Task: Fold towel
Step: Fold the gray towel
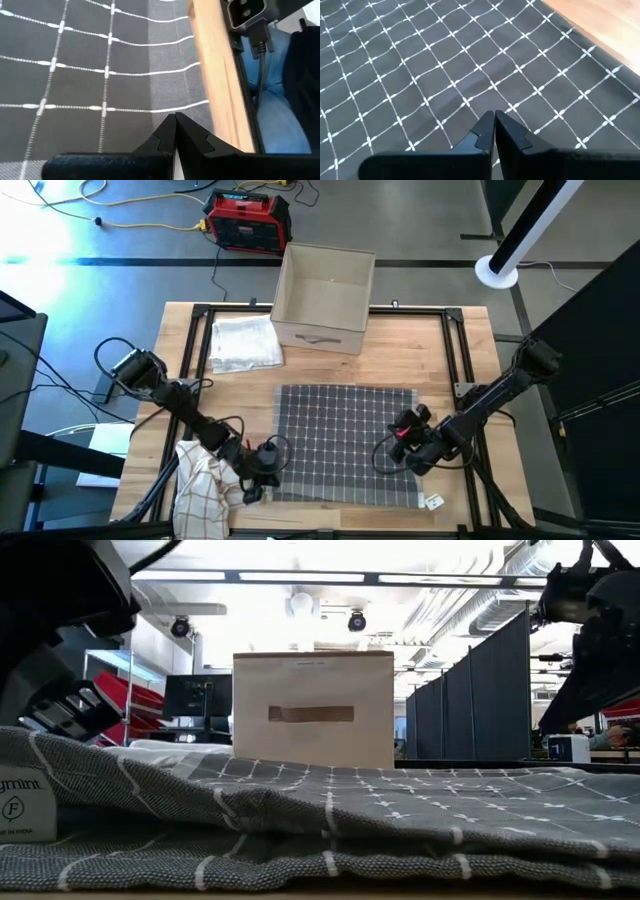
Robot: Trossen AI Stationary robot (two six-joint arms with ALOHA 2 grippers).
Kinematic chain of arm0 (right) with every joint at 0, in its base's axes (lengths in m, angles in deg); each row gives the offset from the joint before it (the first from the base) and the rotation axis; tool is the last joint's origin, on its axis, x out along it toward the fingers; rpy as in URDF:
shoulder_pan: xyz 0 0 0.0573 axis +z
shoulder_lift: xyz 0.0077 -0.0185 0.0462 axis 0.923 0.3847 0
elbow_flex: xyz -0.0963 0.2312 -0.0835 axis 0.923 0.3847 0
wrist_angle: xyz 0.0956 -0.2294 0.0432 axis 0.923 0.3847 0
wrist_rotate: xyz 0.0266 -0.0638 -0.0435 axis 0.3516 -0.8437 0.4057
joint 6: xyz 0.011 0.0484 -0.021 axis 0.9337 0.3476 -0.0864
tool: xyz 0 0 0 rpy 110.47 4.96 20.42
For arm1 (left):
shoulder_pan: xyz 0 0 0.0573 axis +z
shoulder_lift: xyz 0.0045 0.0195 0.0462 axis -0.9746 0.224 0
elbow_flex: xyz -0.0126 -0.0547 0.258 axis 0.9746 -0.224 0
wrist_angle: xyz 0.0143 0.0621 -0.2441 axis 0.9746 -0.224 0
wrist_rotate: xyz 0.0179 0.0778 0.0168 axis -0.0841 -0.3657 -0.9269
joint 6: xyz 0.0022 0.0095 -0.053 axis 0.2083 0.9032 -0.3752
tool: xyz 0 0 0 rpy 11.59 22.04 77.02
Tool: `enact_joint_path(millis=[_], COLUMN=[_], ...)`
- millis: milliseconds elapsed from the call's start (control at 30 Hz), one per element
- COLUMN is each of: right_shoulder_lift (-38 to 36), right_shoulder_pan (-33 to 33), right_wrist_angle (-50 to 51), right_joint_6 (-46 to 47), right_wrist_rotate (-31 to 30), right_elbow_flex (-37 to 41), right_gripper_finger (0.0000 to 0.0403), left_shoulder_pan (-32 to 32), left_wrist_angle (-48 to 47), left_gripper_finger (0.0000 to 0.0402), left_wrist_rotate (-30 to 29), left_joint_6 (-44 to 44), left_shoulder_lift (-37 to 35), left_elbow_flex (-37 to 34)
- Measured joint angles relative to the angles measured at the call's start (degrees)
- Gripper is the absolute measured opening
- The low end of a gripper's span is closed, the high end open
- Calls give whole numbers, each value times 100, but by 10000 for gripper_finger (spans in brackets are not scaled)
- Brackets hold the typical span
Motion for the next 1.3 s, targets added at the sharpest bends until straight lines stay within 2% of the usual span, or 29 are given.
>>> enact_joint_path(millis=[167,333,500,633,700,867,967,1033,1300], right_shoulder_lift=[0,0,0,-103,-199,-409,-491,-567,-1114], right_shoulder_pan=[-17,-16,-76,-387,-572,-975,-1287,-1588,-3140], right_wrist_angle=[-1,-1,145,824,1307,2792,3721,4099,4310], right_joint_6=[2,1,-38,-255,-521,-1359,-2033,-2420,-3837], right_wrist_rotate=[45,214,454,1590,2069,2281,2529,2757,3632], right_elbow_flex=[0,0,0,-145,-374,-1200,-1722,-1945,-1753], right_gripper_finger=[0,0,0,0,0,0,0,0,0], left_shoulder_pan=[-178,-348,-172,132,247,534,914,1347,3523], left_wrist_angle=[70,570,678,257,-240,-1543,-2261,-2491,-2520], left_gripper_finger=[0,0,0,0,0,0,0,0,0], left_wrist_rotate=[-188,-231,-90,-15,1,-403,-1139,-1312,-106], left_joint_6=[-127,-237,-225,207,487,1432,2144,2545,4196], left_shoulder_lift=[56,578,702,173,-263,-1350,-1929,-2250,-2713], left_elbow_flex=[0,0,14,-2,4,2,2,2,2])
